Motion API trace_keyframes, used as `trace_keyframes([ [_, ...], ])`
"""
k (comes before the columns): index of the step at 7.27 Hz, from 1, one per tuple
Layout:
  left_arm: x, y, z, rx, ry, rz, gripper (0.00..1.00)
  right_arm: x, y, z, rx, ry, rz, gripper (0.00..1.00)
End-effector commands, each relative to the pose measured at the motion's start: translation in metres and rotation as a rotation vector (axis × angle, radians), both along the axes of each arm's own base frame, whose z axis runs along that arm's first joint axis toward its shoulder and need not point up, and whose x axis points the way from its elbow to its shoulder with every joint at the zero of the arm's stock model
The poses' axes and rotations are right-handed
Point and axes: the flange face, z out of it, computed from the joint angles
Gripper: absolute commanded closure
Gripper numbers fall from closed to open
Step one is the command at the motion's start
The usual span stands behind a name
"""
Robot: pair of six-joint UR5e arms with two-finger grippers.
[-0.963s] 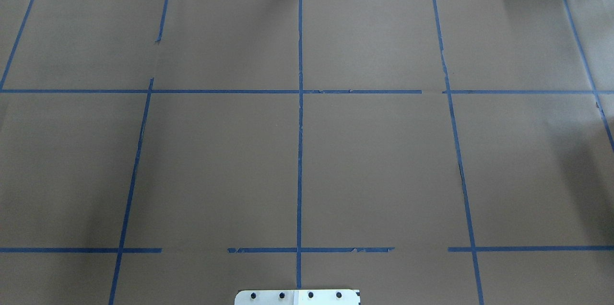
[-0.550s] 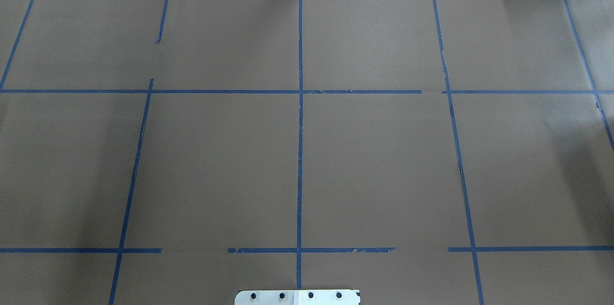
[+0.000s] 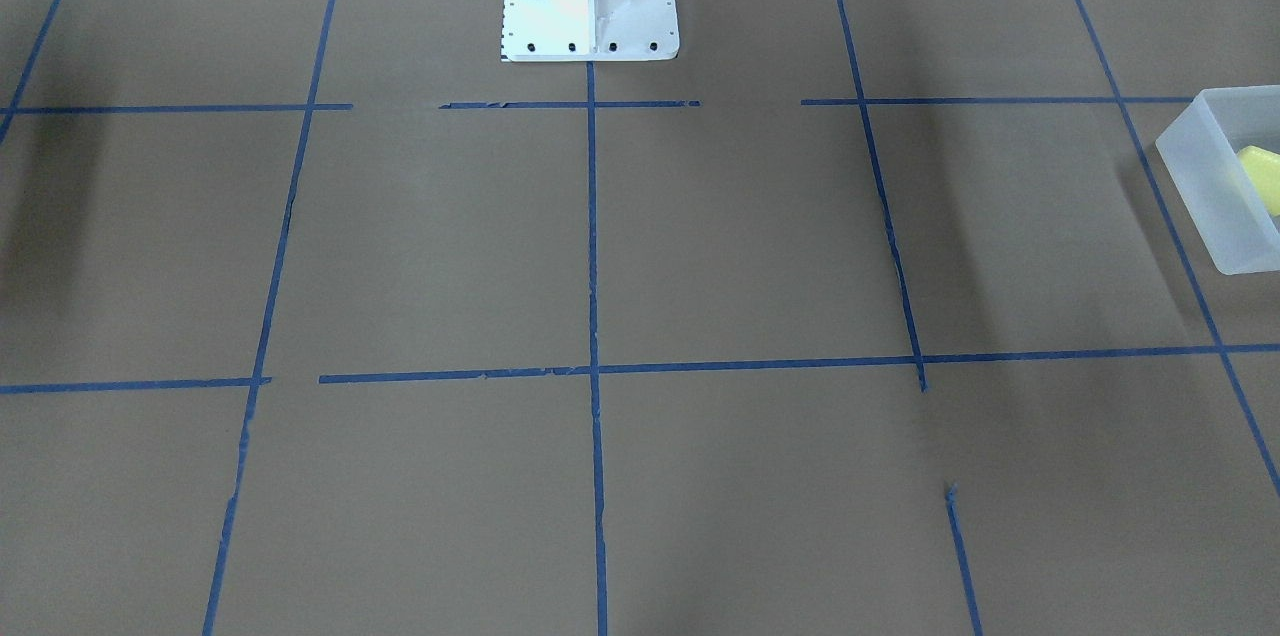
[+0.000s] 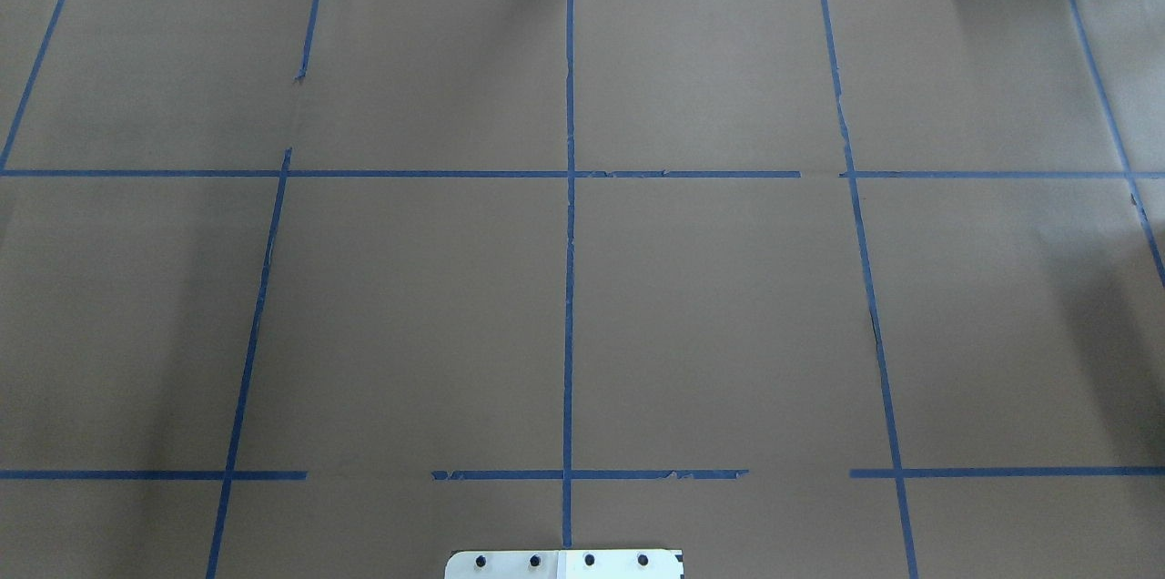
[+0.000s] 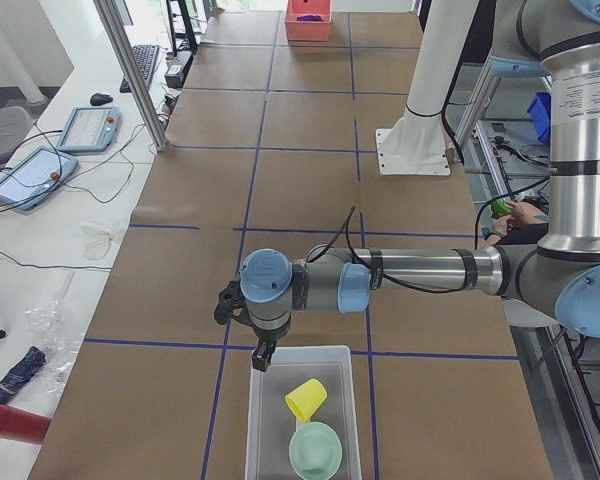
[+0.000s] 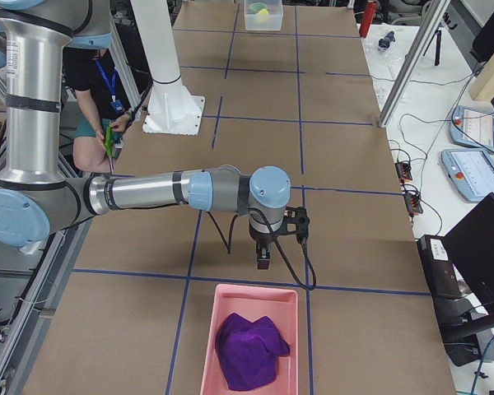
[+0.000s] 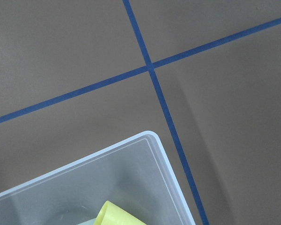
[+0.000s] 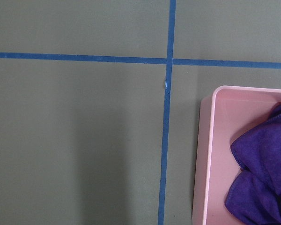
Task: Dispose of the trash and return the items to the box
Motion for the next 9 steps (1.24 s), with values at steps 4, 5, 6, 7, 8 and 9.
trace_keyframes([
  [4,-0.0058,0.0002,-0.0026,-0.005,-0.052,-0.025,0.0,0.0,0.0009,0.0017,-0.004,0.0,0.0,0.0],
  [5,-0.0066,0.0003,-0.0012,-0.008,-0.063,-0.026,0.0,0.0001,0.0029,0.0039,-0.007,0.003,-0.001,0.0],
  [6,-0.0073,0.0011,-0.0013,-0.008,-0.063,-0.028,0.0,0.0003,0.0035,0.0046,-0.007,0.006,-0.001,0.0],
  [7,-0.0073,0.0025,0.0,-0.01,-0.064,-0.028,0.0,-0.0003,0.0035,0.0055,-0.01,0.006,-0.003,0.0],
  [8,-0.0073,0.0018,-0.0006,-0.008,-0.064,-0.028,0.0,-0.0003,0.0035,0.0055,-0.01,0.006,-0.003,0.0],
  [9,-0.0072,0.0017,-0.0015,-0.007,-0.063,-0.028,0.0,-0.0002,0.0042,0.007,-0.013,0.007,-0.003,0.0],
])
